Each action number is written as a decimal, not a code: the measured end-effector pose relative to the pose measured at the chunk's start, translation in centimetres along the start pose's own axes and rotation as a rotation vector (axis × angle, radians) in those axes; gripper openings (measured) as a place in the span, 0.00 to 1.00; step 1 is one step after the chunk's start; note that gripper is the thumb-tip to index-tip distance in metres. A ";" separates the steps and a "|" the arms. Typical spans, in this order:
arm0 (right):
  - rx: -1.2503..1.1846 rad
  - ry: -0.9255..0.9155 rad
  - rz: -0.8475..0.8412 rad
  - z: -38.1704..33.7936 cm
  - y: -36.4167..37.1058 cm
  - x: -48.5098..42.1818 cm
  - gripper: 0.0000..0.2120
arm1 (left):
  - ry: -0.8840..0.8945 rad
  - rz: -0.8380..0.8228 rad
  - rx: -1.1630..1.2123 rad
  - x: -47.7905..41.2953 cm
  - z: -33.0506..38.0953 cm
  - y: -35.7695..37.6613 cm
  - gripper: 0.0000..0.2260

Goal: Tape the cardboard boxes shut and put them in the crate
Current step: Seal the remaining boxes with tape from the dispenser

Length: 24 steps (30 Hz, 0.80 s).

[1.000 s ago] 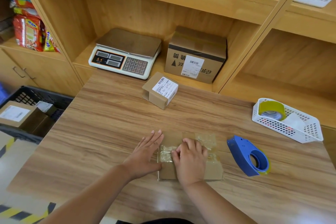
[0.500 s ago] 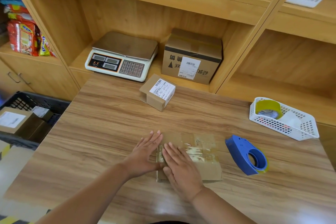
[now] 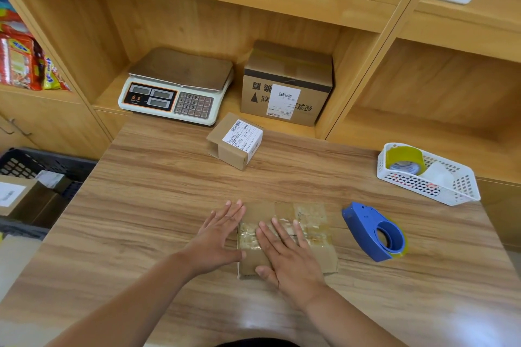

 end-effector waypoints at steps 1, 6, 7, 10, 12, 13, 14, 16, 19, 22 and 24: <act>-0.001 0.020 -0.006 0.5 0.0 0.4 0.31 | -0.002 -0.002 -0.004 0.0 0.0 0.0 0.43; 0.012 0.108 -0.042 3.6 -0.2 1.3 0.33 | 0.005 -0.020 -0.014 -0.7 0.4 -0.7 0.42; 0.010 0.130 -0.061 4.2 -0.1 1.4 0.34 | 0.012 -0.020 -0.021 -0.9 0.6 -1.0 0.42; 0.005 0.145 -0.097 5.0 0.1 1.5 0.36 | 0.036 -0.002 -0.065 -1.4 1.6 -2.1 0.40; 0.013 0.103 -0.109 4.7 0.4 1.4 0.37 | 0.088 0.048 -0.191 -1.6 2.7 -2.3 0.36; 0.016 0.082 -0.115 4.5 0.6 1.4 0.37 | 0.130 0.077 -0.274 -1.6 3.5 -2.1 0.34; 0.014 0.072 -0.120 4.4 0.8 1.5 0.38 | 0.171 0.092 -0.347 -1.5 4.4 -1.6 0.31; -0.002 0.076 -0.123 4.2 1.0 1.5 0.39 | 0.205 0.052 -0.469 -1.2 5.7 0.4 0.29; -0.026 0.096 -0.124 4.2 1.2 1.5 0.39 | 0.192 0.036 -0.628 -1.0 6.1 2.5 0.33; -0.050 0.129 -0.132 4.2 1.3 1.5 0.40 | 0.157 0.078 -0.656 -1.3 6.3 2.3 0.34; -0.056 0.143 -0.142 4.2 1.3 1.5 0.40 | 0.187 0.096 -0.701 -1.2 6.1 2.5 0.36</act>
Point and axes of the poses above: each hand's wrist, its own x-axis away from the middle knuckle, its own y-axis out of the palm, z = x × y, the point moved 7 cm from there along -x, towards the middle knuckle, and after that the axes turned 4 degrees about -y, right-handed, at the moved point
